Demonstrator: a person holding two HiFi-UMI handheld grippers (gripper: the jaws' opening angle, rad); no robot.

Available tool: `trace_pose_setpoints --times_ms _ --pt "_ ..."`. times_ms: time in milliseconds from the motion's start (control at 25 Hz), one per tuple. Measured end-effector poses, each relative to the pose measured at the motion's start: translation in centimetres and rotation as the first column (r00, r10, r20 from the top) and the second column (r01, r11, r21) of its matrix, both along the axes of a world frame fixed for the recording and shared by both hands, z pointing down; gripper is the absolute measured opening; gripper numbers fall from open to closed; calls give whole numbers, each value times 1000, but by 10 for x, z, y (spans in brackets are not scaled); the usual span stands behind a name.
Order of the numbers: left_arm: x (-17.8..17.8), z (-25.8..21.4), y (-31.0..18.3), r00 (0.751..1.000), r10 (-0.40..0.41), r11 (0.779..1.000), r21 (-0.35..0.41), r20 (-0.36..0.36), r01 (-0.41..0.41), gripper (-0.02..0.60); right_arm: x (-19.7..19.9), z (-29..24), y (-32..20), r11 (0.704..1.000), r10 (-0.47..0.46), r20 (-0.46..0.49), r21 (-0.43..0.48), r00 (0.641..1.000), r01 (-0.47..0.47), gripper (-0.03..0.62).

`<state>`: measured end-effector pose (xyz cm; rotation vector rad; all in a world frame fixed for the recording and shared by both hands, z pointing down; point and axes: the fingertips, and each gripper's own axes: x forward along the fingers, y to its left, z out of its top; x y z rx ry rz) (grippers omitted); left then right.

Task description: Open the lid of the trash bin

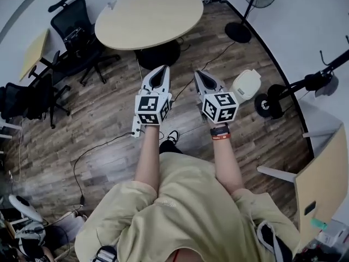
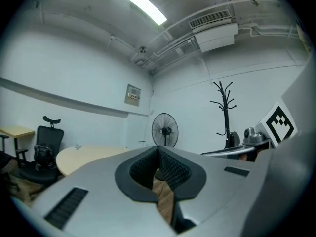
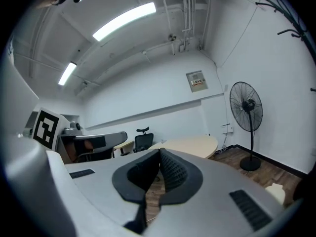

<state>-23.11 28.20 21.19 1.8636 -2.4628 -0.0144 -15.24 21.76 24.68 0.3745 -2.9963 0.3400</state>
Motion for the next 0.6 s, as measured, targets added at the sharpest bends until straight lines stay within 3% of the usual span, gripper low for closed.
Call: trace_pose_setpoints --times_ms 120,240,400,600 --pt "6 3 -49 994 109 994 -2 -4 -109 23 10 -1 -33 995 101 4 6 995 -101 15" --pt "22 7 -97 972 235 972 -6 -4 -235 23 29 1 -68 975 220 1 9 976 -220 15" --pt "60 10 -153 916 401 916 -13 -3 -401 23 69 3 -112 924 383 -2 3 924 -383 15" --pt "115 12 -198 835 550 835 -14 4 -550 23 125 -1 -150 844 536 3 5 844 -536 15"
